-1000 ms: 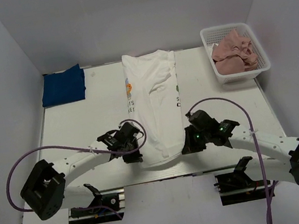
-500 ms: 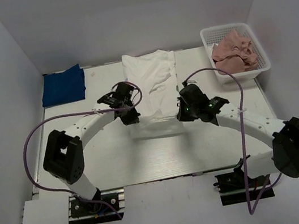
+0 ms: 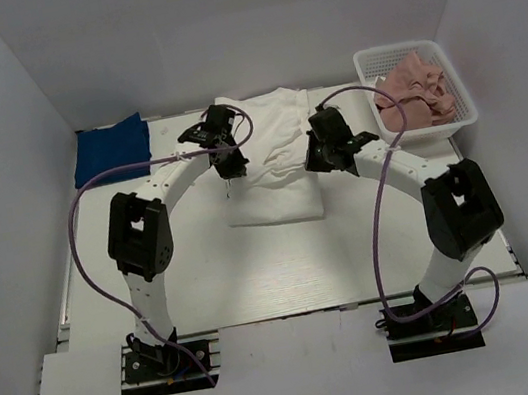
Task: Fold and stack the t-shirts
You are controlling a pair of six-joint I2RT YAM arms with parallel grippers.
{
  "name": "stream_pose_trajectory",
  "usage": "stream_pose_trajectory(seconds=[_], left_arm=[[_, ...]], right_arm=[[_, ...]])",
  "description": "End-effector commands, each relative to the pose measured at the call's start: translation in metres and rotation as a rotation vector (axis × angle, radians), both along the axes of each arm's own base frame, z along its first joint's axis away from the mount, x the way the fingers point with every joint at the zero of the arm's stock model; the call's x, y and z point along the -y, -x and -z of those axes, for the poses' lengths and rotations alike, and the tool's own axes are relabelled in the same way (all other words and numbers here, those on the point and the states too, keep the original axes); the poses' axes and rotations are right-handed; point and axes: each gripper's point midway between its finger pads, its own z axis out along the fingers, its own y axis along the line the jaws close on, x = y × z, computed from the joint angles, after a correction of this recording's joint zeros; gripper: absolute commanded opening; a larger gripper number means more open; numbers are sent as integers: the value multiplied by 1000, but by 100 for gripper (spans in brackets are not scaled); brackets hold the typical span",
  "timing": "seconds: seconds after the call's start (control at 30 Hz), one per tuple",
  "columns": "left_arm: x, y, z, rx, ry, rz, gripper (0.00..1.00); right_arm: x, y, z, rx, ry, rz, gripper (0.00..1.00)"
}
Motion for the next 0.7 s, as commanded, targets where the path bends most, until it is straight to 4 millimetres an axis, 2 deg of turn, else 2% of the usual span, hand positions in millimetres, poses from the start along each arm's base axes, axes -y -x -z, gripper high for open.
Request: stream_pose_trajectory(seconds=[0.0, 0.03, 0.07, 0.13, 0.17, 0.2, 0.23, 0.27, 0.3, 0.33, 0.37, 0.4, 0.43, 0.47, 0.5, 0.53, 0.57, 0.6, 0.63, 0.67], left_arm=[[-15, -23, -13, 38, -3, -23, 0], [-14, -26, -12, 39, -2, -23, 0], [-18, -31, -3, 26, -14, -28, 0], [-15, -39, 0, 30, 10, -24, 0], [-18, -46, 0, 44, 10, -24, 2], [-15, -52, 6, 54, 15, -24, 6], [-19, -62, 6, 70, 21, -38, 26], [-17, -66, 7, 78, 25, -38, 38], [-21, -77, 3, 101, 34, -52, 52], [-27, -85, 11, 94, 30, -67, 75], [-28, -89, 8, 89, 47, -75, 83], [-28, -98, -7, 123, 69, -79, 92], [-35, -102, -10, 125, 68, -92, 100], [-35, -102, -21, 143, 76, -92, 100], [-42, -101, -27, 154, 71, -107, 100], [-45, -100, -34, 171, 70, -112, 100], [-49, -86, -44, 172, 71, -112, 100], [-54, -79, -48, 182, 63, -121, 100], [-59, -73, -53, 199, 58, -129, 100], [-68, -53, -33, 151, 27, -136, 100]], right_arm=[[-4, -31, -8, 55, -35, -1, 0], [-9, -33, -7, 51, -54, -19, 0], [-6, -39, 9, 24, -48, -15, 0], [-8, -53, 4, 30, -66, -20, 0], [-11, -56, 23, -5, -60, -32, 0], [-12, -63, 24, 5, -66, -28, 0], [-11, -74, 18, 29, -72, -15, 0], [-11, -85, 32, 10, -63, -10, 3], [-5, -94, 32, 14, -67, 10, 14], [-6, -95, 42, -15, -53, -5, 29], [-13, -109, 25, 20, -71, -29, 55], [-18, -108, 15, 28, -93, -58, 69], [-21, -107, 10, 49, -77, -100, 90], [-21, -104, 0, 65, -84, -111, 90], [-27, -99, -18, 107, -93, -149, 90], [-32, -90, -15, 104, -109, -182, 90], [-37, -79, -11, 102, -123, -206, 90], [-42, -64, -20, 117, -136, -243, 90], [-48, -59, -24, 135, -144, -265, 90], [-52, -47, -16, 118, -138, -293, 90]])
